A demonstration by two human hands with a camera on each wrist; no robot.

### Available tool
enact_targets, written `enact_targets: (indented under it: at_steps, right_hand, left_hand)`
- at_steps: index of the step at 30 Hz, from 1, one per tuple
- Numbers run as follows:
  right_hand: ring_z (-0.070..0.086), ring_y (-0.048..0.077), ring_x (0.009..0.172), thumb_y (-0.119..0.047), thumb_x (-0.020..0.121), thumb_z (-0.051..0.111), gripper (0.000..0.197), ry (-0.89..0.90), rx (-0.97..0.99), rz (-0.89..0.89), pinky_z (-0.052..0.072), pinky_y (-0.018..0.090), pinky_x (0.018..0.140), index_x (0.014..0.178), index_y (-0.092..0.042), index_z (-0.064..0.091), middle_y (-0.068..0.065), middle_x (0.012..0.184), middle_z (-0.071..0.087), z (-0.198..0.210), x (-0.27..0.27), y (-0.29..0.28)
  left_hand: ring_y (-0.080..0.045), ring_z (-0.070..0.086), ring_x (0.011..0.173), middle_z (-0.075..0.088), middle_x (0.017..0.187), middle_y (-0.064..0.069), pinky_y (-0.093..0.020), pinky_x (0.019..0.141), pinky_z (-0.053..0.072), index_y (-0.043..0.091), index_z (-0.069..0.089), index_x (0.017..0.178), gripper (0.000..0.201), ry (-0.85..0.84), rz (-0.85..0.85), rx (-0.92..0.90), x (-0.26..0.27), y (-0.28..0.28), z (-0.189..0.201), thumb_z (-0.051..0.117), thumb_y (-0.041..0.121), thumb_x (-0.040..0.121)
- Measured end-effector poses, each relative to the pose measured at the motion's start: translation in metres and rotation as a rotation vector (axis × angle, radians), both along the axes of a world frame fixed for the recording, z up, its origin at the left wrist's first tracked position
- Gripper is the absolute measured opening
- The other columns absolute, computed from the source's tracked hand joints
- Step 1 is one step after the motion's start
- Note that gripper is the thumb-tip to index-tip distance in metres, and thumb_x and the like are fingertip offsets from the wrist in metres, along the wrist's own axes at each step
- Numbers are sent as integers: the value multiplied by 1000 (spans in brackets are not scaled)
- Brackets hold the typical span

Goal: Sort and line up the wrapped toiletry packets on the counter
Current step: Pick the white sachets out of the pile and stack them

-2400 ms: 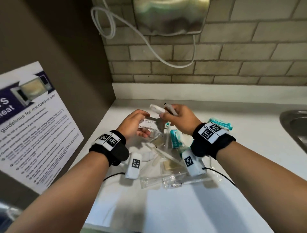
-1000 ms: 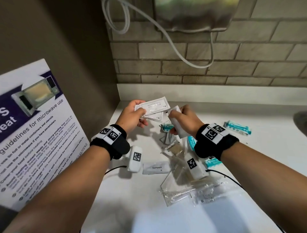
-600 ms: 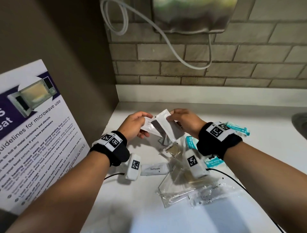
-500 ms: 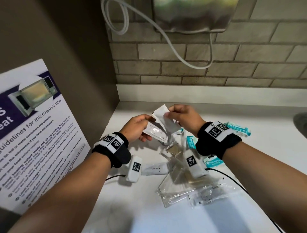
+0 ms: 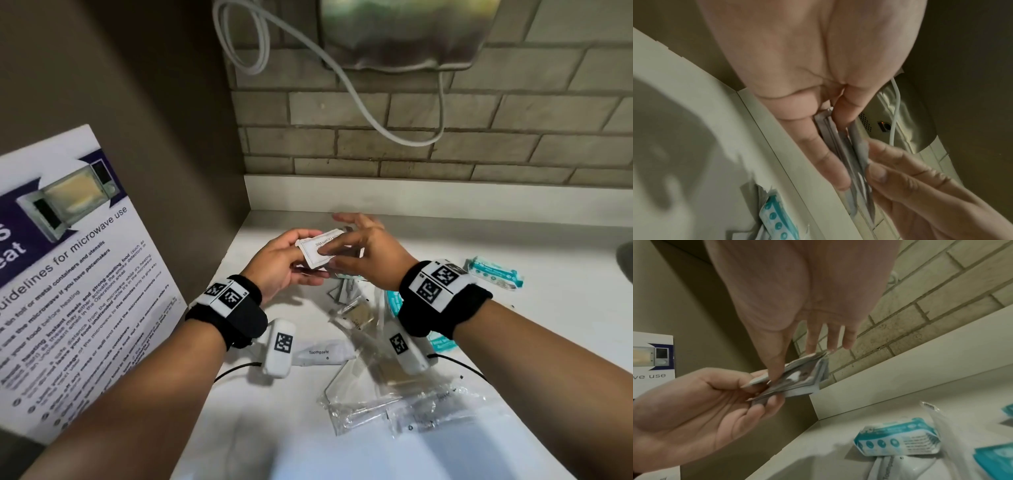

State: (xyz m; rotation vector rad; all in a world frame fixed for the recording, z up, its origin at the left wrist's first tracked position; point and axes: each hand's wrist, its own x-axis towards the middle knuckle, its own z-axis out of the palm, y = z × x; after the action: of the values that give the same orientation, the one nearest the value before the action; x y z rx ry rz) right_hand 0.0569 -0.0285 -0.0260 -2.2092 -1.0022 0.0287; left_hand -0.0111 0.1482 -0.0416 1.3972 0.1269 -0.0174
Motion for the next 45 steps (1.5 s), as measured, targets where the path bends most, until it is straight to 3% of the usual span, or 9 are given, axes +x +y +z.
enact_targets:
  at_steps: [3, 7, 9, 15, 20, 27, 34, 40, 45]
  right_hand:
    - [60, 2, 92, -12, 78, 78, 26, 132, 35, 6, 44, 8, 86, 102, -19, 74, -1, 124, 53, 1, -2, 3]
    - [59, 13, 89, -18, 69, 84, 54, 96, 39, -116, 46, 23, 79, 116, -24, 59, -7, 106, 62, 1, -7, 8]
    - [62, 15, 98, -19, 67, 86, 76, 164, 79, -121, 47, 22, 81, 131, -23, 46, -1, 120, 62, 0, -8, 10]
    - [37, 26, 139, -31, 62, 90, 131, 306, -25, -190, 35, 32, 110, 153, -20, -3, 12, 155, 30, -10, -18, 0]
    - [45, 22, 130, -50, 67, 80, 95, 234, -578, 33, 40, 43, 107, 146, -27, 32, -3, 139, 51, -40, -43, -1]
    - [45, 24, 105, -51, 80, 64, 46, -129, -860, 245, 48, 38, 87, 117, -25, 55, 0, 114, 56, -49, -59, 19]
    - [57, 18, 90, -28, 80, 67, 24, 147, -748, 110, 44, 27, 77, 71, -30, 45, -6, 94, 60, -51, -50, 13]
    - [58, 18, 89, -20, 85, 68, 19, 280, -629, 79, 50, 30, 82, 102, -11, 65, 2, 109, 67, -23, -28, 0]
    - [50, 17, 74, -16, 84, 70, 12, 306, -460, 4, 41, 29, 67, 90, -11, 61, 4, 80, 63, -10, 8, -9]
  left_hand:
    - [-34, 68, 79, 68, 105, -17, -35, 64, 62, 9, 64, 110, 40, 0, 31, -45, 0, 3, -2, 32, -8, 93]
    - [-33, 67, 80, 66, 106, -23, -36, 60, 60, 6, 62, 109, 36, 35, 33, -75, 0, 2, 0, 29, 10, 97]
    - [-31, 68, 78, 67, 103, -20, -34, 59, 60, 6, 60, 113, 29, 56, 20, -52, 0, 1, 1, 40, 23, 100]
    - [-23, 71, 74, 63, 115, -17, -24, 53, 58, 16, 58, 109, 22, -26, 136, 128, 3, 13, -6, 57, 1, 93]
    - [-26, 69, 73, 59, 120, -19, -26, 58, 61, 11, 51, 118, 25, -83, 284, 172, 10, 33, 7, 54, 1, 95]
    - [-26, 69, 78, 60, 120, -19, -28, 62, 61, 10, 51, 120, 27, -86, 221, 185, 10, 33, 9, 53, 0, 95]
    - [-26, 70, 83, 60, 120, -19, -28, 62, 61, 11, 52, 118, 26, -73, 189, 200, 11, 27, -2, 55, 1, 94]
    - [-26, 69, 83, 60, 119, -17, -28, 63, 61, 12, 52, 118, 25, -71, 175, 192, 15, 25, -3, 54, 1, 95]
    - [-27, 70, 83, 60, 121, -17, -31, 66, 62, 14, 53, 117, 25, -62, 181, 193, 23, 25, -8, 54, 2, 96]
